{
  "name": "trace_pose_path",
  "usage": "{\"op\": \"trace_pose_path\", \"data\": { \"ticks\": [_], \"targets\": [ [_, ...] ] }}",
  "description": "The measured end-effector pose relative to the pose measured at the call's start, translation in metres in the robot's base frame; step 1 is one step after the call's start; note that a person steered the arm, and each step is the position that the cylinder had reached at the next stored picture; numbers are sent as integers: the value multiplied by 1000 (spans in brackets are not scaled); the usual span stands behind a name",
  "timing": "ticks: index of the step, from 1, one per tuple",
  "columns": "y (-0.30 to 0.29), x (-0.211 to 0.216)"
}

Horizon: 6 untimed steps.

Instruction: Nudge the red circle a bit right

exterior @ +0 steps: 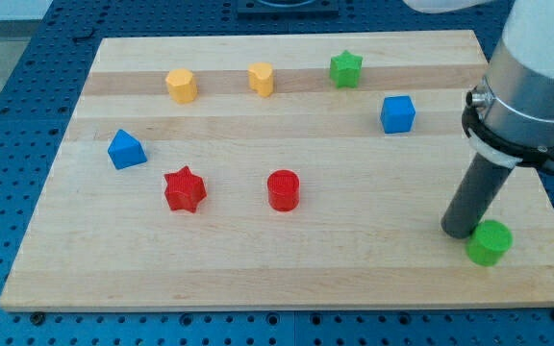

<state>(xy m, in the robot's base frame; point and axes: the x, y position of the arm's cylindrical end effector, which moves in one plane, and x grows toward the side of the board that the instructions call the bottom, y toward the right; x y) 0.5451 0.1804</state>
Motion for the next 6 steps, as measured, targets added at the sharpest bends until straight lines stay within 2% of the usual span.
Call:
{"op": "trace_pose_path", "data": {
  "ticks": [1,3,5,6],
  "targets": [
    [-27,-18],
    [-104,-78],
    [-198,-113],
    [-251,-108]
  ]
}}
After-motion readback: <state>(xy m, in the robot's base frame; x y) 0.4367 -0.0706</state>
